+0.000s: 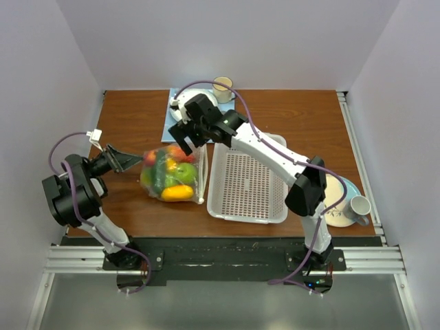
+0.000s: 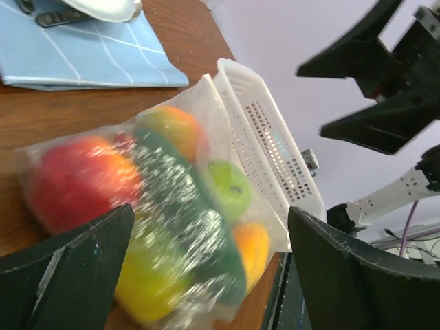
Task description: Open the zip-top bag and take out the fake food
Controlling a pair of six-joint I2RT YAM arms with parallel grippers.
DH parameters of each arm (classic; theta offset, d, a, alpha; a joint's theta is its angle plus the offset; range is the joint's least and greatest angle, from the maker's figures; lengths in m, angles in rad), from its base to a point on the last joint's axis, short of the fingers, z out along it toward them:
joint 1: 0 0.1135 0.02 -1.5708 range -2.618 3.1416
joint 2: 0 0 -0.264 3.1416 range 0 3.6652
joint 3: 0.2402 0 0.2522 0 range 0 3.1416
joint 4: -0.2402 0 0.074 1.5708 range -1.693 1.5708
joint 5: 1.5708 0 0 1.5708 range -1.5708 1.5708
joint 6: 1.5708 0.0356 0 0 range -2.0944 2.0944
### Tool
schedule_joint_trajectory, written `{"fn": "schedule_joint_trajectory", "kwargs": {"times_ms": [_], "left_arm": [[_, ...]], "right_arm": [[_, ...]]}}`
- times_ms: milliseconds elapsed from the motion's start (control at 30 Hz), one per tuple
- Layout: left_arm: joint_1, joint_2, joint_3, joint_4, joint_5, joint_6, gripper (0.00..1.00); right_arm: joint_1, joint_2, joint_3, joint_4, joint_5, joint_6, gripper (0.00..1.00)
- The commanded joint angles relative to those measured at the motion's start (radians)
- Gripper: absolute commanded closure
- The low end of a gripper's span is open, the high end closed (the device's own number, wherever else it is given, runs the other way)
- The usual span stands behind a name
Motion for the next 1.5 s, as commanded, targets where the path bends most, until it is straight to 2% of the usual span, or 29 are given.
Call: {"fn": "schedule_joint_trajectory", "kwargs": {"times_ms": [0, 100, 167, 200, 267, 300, 333, 400, 433, 467, 500, 533, 567, 600, 633, 667, 700, 767, 800, 867, 900, 1000, 1067, 1133, 1467], "left_arm": [[0.079, 0.055, 0.040, 0.583, 0.129, 0.121, 0.00], [0.110, 0.092, 0.082, 0.583, 0.153, 0.100, 0.00], [0.071, 0.090, 0.160, 0.583, 0.126, 0.005, 0.00], [0.010, 0.075, 0.190, 0.582, 0.105, -0.114, 0.00], [-0.064, 0.034, 0.313, 0.580, 0.026, -0.254, 0.00], [-0.142, 0.024, 0.365, 0.579, 0.013, -0.336, 0.00], [-0.178, 0.020, 0.481, 0.574, -0.004, -0.368, 0.00], [-0.230, 0.049, 0.633, 0.385, -0.026, -0.379, 0.00], [-0.232, 0.064, 0.798, 0.230, -0.087, -0.318, 0.00], [-0.227, 0.084, 0.891, -0.280, -0.139, -0.005, 0.00], [-0.230, 0.093, 1.169, -0.691, -0.212, 0.296, 0.00], [-0.255, 0.122, 1.380, -1.155, -0.537, 0.601, 0.00], [-0.358, 0.241, 1.571, -1.609, -0.684, 0.930, 0.00], [-0.406, 0.298, 1.838, -1.715, -0.818, 1.009, 0.00], [-0.449, 0.343, 1.914, -1.783, -1.057, 1.070, 0.00], [-0.498, 0.369, 1.930, -1.854, -1.122, 1.177, 0.00], [-0.500, 0.353, 1.819, -1.863, -1.156, 1.184, 0.00], [-0.447, 0.226, 1.598, -1.841, -1.066, 1.113, 0.00], [-0.422, 0.181, 1.369, -1.825, -0.969, 1.094, 0.00], [-0.343, 0.073, 1.166, -1.801, -0.873, 1.040, 0.00], [-0.315, 0.038, 0.982, -1.790, -0.803, 1.045, 0.00], [-0.240, -0.080, 0.703, -1.733, -0.807, 1.138, 0.00], [-0.239, -0.137, 0.622, -1.735, -0.820, 1.201, 0.00], [-0.247, -0.179, 0.541, -1.703, -0.828, 1.201, 0.00], [-0.367, -0.233, 0.448, -1.614, -0.824, 1.154, 0.00]], "right_arm": [[0.030, -0.114, -0.101, 0.024, -0.050, -0.041, 0.01], [0.036, -0.086, -0.129, 0.104, -0.148, 0.017, 0.01], [0.037, -0.063, -0.112, 0.128, -0.194, 0.028, 0.01], [0.037, -0.052, -0.106, 0.162, -0.208, 0.045, 0.01], [0.037, -0.063, -0.109, 0.211, -0.248, 0.059, 0.01], [0.036, -0.089, -0.116, 0.263, -0.268, 0.079, 0.02], [0.036, -0.104, -0.124, 0.282, -0.280, 0.084, 0.01], [0.034, -0.141, -0.152, 0.328, -0.292, 0.090, 0.01], [0.034, -0.175, -0.162, 0.339, -0.298, 0.091, 0.01], [0.034, -0.196, -0.191, 0.352, -0.300, 0.090, 0.01], [0.030, -0.216, -0.211, 0.392, -0.303, 0.094, 0.01], [0.027, -0.262, -0.263, 0.420, -0.309, 0.099, 0.01], [0.022, -0.285, -0.289, 0.450, -0.311, 0.108, 0.01], [0.011, -0.304, -0.316, 0.505, -0.309, 0.134, 0.01], [0.004, -0.336, -0.345, 0.520, -0.302, 0.146, 0.01], [0.001, -0.345, -0.346, 0.520, -0.294, 0.154, 0.01], [-0.001, -0.354, -0.343, 0.491, -0.282, 0.145, 0.01], [-0.002, -0.389, -0.357, 0.454, -0.234, 0.130, 0.02], [-0.001, -0.403, -0.375, 0.440, -0.214, 0.116, 0.01], [-0.002, -0.448, -0.455, 0.444, -0.161, 0.108, 0.01], [-0.004, -0.457, -0.480, 0.460, -0.150, 0.111, 0.01], [-0.015, -0.471, -0.544, 0.483, -0.151, 0.136, 0.01], [-0.018, -0.468, -0.558, 0.484, -0.153, 0.149, 0.01], [-0.022, -0.462, -0.563, 0.480, -0.151, 0.163, 0.01], [-0.025, -0.488, -0.636, 0.481, -0.174, 0.179, 0.01]]}}
